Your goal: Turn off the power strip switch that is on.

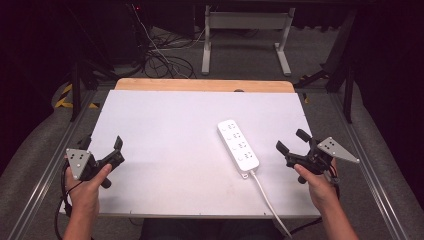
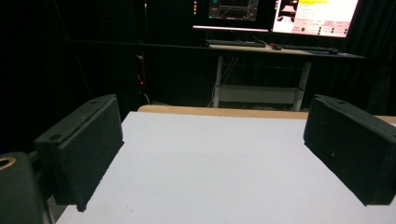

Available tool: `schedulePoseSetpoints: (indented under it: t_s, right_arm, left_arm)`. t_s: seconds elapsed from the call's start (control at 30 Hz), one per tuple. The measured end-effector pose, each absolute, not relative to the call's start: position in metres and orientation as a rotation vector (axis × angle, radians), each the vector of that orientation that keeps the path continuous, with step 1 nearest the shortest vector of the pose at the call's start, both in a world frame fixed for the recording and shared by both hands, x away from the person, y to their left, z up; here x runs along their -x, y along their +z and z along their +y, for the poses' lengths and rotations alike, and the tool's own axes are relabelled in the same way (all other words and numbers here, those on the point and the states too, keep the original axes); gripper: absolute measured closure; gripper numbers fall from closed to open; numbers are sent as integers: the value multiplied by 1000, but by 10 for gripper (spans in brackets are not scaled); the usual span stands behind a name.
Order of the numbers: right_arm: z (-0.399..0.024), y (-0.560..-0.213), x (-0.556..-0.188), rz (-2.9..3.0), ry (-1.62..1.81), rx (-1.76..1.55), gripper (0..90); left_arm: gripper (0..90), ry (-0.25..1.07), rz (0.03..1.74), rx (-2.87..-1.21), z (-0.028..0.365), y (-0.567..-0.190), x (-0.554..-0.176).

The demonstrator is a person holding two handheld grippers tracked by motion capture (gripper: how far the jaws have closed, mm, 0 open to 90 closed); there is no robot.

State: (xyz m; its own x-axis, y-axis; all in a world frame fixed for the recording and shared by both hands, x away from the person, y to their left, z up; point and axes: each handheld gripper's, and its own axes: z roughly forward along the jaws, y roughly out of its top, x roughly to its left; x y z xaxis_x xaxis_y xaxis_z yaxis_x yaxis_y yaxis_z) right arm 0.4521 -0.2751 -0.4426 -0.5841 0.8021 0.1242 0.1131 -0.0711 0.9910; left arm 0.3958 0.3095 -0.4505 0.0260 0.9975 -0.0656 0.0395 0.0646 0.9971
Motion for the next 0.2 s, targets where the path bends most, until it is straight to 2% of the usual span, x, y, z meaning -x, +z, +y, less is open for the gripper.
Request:
schedulePoseSetpoints:
  t_s: [0.2]
  right_arm:
    - [-275, -443, -453, 1684, 1711, -985, 65]
  left_arm:
    - [53, 1123, 1248, -1203, 311, -451, -396]
